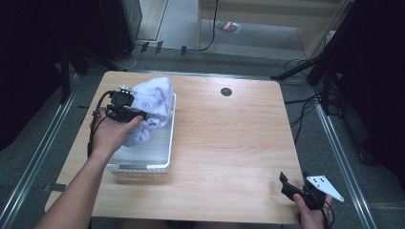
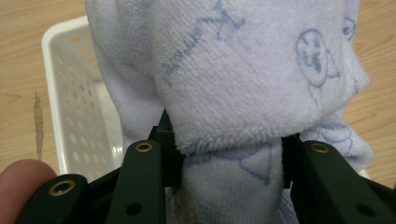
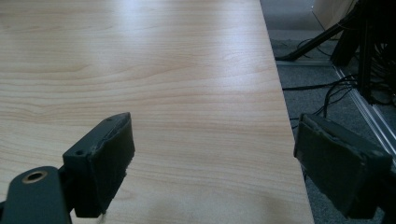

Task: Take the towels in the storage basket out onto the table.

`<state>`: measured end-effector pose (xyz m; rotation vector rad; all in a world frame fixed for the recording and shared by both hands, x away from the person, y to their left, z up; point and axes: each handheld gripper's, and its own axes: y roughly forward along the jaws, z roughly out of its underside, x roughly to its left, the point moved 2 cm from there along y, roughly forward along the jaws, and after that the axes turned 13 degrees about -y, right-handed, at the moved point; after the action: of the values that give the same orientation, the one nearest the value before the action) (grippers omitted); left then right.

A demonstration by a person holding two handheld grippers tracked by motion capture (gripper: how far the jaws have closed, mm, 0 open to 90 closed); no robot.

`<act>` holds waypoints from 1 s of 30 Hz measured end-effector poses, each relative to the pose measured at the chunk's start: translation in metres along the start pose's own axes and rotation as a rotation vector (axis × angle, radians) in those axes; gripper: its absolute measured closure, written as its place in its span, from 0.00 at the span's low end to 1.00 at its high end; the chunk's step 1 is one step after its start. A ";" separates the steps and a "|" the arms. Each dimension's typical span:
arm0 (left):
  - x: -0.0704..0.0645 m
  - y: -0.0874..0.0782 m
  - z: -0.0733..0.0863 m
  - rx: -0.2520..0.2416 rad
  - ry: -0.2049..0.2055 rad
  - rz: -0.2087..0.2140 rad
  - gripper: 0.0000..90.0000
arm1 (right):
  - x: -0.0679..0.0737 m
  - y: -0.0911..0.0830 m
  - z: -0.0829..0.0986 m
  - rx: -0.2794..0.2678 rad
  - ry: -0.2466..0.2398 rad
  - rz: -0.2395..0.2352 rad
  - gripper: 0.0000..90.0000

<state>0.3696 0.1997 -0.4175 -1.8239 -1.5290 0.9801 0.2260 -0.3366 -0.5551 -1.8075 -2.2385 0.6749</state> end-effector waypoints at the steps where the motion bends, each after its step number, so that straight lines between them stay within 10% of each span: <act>1: -0.003 -0.002 -0.002 0.003 0.007 0.006 0.66 | 0.000 0.000 0.000 0.000 0.000 0.000 0.14; 30: -0.116 0.008 -0.015 0.068 0.128 0.099 0.66 | 0.000 0.000 0.000 -0.006 0.002 -0.010 0.14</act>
<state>0.3769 0.0847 -0.3945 -1.8911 -1.3248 0.9293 0.2260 -0.3371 -0.5551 -1.7974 -2.2499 0.6647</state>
